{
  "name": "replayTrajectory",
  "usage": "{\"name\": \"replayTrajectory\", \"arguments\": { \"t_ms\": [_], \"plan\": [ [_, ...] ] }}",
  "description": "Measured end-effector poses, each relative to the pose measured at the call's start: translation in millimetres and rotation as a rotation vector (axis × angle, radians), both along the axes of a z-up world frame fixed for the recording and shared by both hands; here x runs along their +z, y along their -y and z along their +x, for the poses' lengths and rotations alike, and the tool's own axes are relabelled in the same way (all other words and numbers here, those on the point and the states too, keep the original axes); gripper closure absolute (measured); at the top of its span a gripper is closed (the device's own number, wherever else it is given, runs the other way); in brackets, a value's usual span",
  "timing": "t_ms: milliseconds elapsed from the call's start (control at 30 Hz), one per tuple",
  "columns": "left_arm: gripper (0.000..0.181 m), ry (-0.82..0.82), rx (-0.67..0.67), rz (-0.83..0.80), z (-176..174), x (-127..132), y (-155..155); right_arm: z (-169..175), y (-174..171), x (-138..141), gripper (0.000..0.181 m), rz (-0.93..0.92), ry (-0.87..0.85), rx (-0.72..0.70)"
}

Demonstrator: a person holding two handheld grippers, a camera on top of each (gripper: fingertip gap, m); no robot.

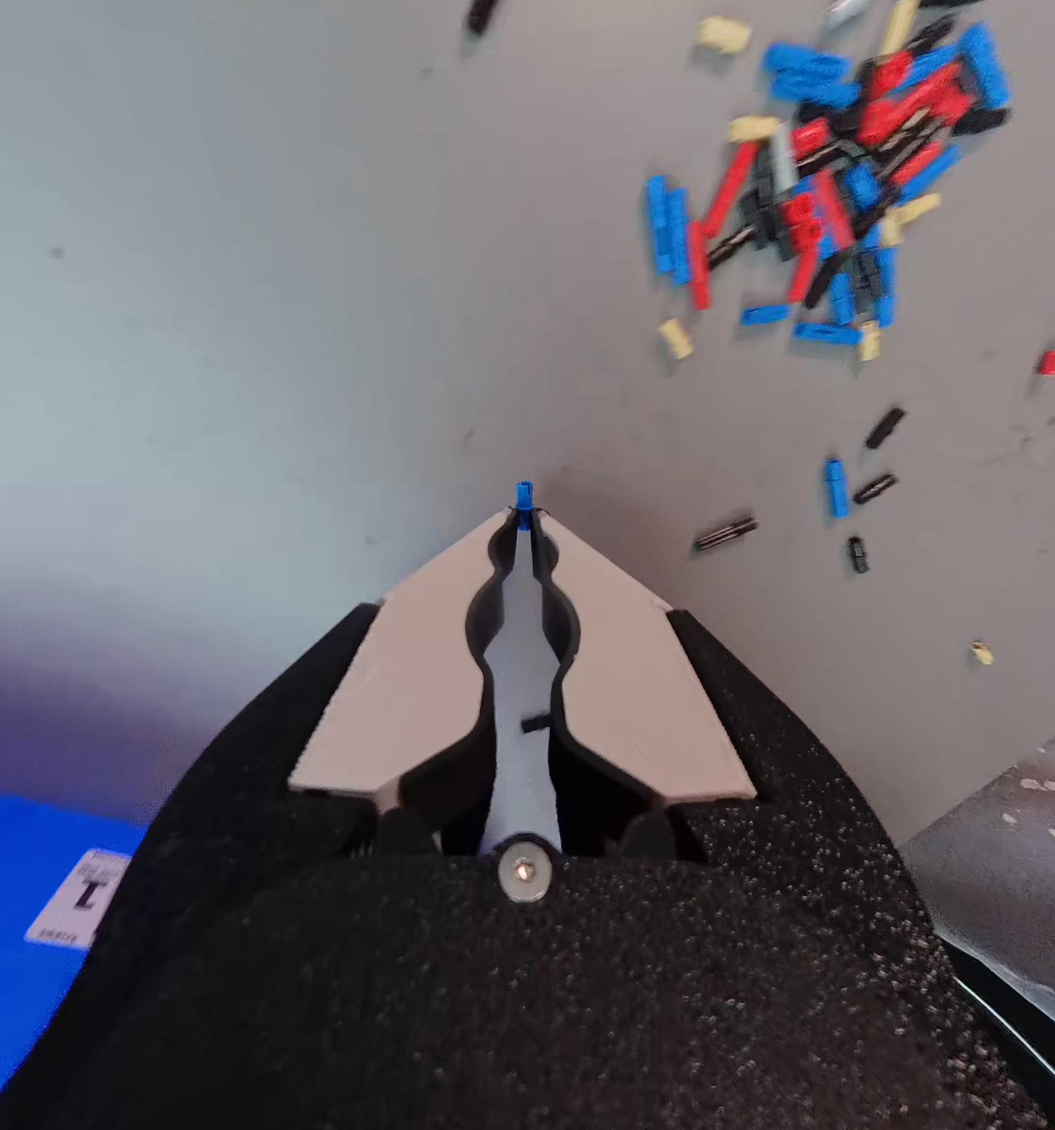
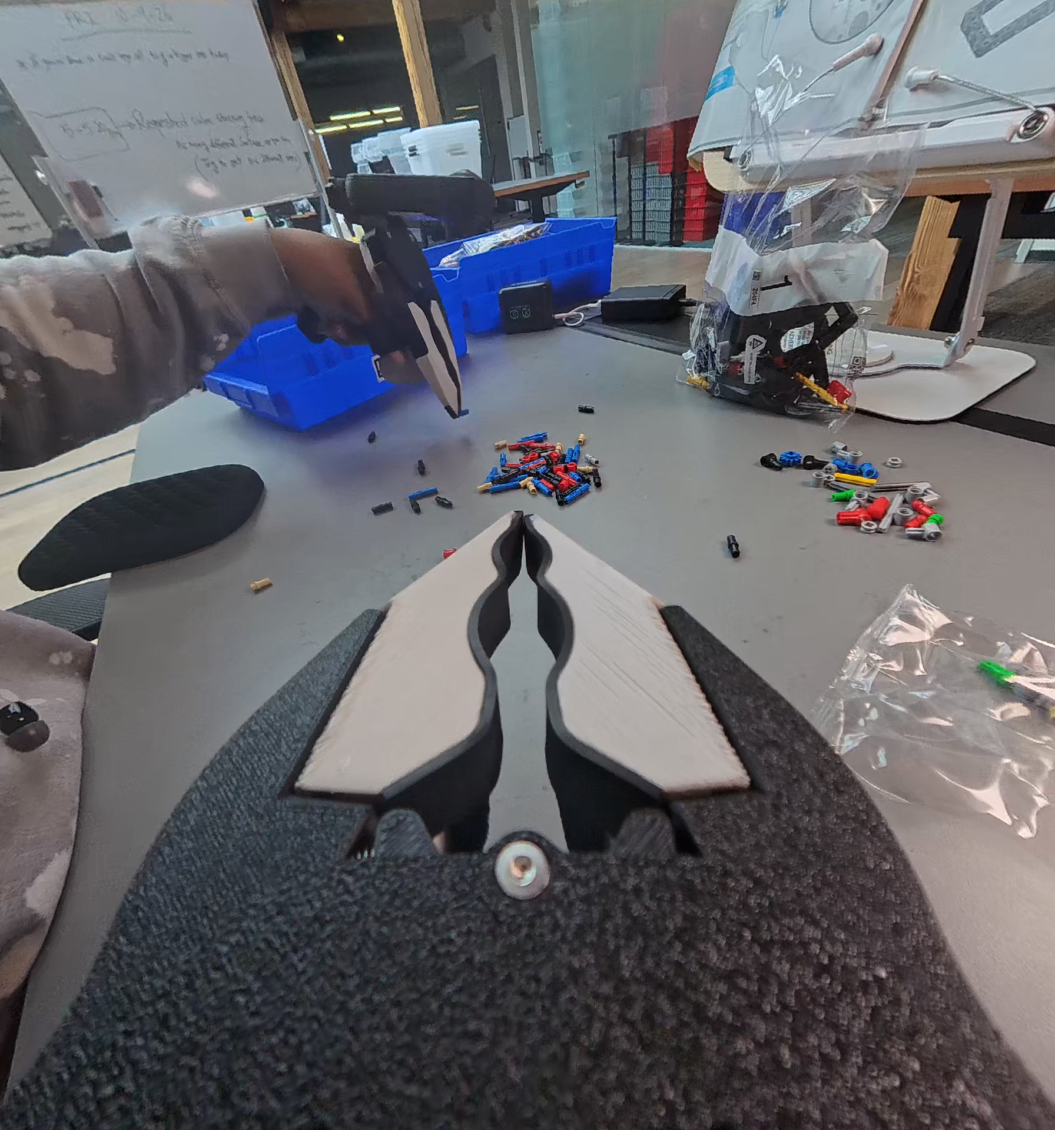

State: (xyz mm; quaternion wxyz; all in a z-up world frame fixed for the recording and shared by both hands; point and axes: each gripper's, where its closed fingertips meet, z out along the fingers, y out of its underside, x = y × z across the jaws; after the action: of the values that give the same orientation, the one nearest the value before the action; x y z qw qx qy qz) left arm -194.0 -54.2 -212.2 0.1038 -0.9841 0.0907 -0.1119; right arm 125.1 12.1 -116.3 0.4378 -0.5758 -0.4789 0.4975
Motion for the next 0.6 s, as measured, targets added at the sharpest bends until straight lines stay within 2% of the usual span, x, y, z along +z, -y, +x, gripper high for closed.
{"name": "replayTrajectory", "arguments": {
  "t_ms": [167, 300, 367, 433, 533, 600],
  "plan": [
    [0.177, 0.098, -0.169, 0.060, 71, 1, -18, -1, 0, -3, 0.181, 0.011, 0.017, -0.010],
    [0.171, 0.219, -0.253, 0.110, 98, 8, -32, -1, -2, -3, 0.181, 0.009, 0.016, -0.022],
    [0.165, 0.253, -0.195, 0.208, 90, 16, -55, -2, -3, -3, 0.181, 0.000, 0.014, -0.019],
    [0.160, 0.241, -0.092, 0.317, 65, 19, -81, -4, -3, -4, 0.181, -0.015, 0.019, -0.014],
    [0.155, 0.170, 0.043, 0.419, 21, 8, -111, -9, -4, -8, 0.181, -0.026, 0.032, -0.008],
    [0.152, 0.168, 0.085, 0.407, 7, -4, -120, -13, -4, -11, 0.181, -0.024, 0.046, -0.005]
  ]
}}
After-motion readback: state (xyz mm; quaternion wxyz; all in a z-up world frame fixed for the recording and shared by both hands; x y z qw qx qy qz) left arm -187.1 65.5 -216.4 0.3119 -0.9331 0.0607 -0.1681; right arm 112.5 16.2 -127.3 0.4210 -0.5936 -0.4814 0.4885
